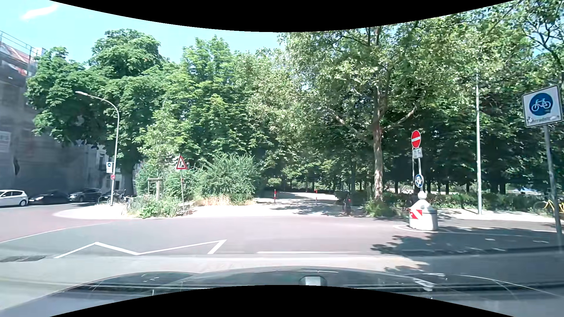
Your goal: Follow the waypoints while adhering to traffic rules and regulations
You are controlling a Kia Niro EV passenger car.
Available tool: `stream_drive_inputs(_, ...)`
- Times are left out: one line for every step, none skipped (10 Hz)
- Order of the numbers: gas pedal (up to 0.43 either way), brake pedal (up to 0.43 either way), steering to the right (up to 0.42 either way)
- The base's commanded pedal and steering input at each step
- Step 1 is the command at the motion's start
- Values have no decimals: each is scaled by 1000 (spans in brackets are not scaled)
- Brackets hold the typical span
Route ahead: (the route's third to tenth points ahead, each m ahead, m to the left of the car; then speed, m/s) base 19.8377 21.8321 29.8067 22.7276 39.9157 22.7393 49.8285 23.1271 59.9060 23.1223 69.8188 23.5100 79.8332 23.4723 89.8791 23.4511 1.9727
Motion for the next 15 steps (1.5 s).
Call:
stream_drive_inputs(0,201,2)
stream_drive_inputs(0,195,1)
stream_drive_inputs(0,195,-1)
stream_drive_inputs(0,201,-3)
stream_drive_inputs(0,201,-3)
stream_drive_inputs(0,207,-4)
stream_drive_inputs(0,201,-4)
stream_drive_inputs(0,201,-5)
stream_drive_inputs(0,201,-7)
stream_drive_inputs(0,201,-7)
stream_drive_inputs(0,207,-7)
stream_drive_inputs(0,201,-8)
stream_drive_inputs(0,207,-8)
stream_drive_inputs(0,220,-9)
stream_drive_inputs(0,232,-9)
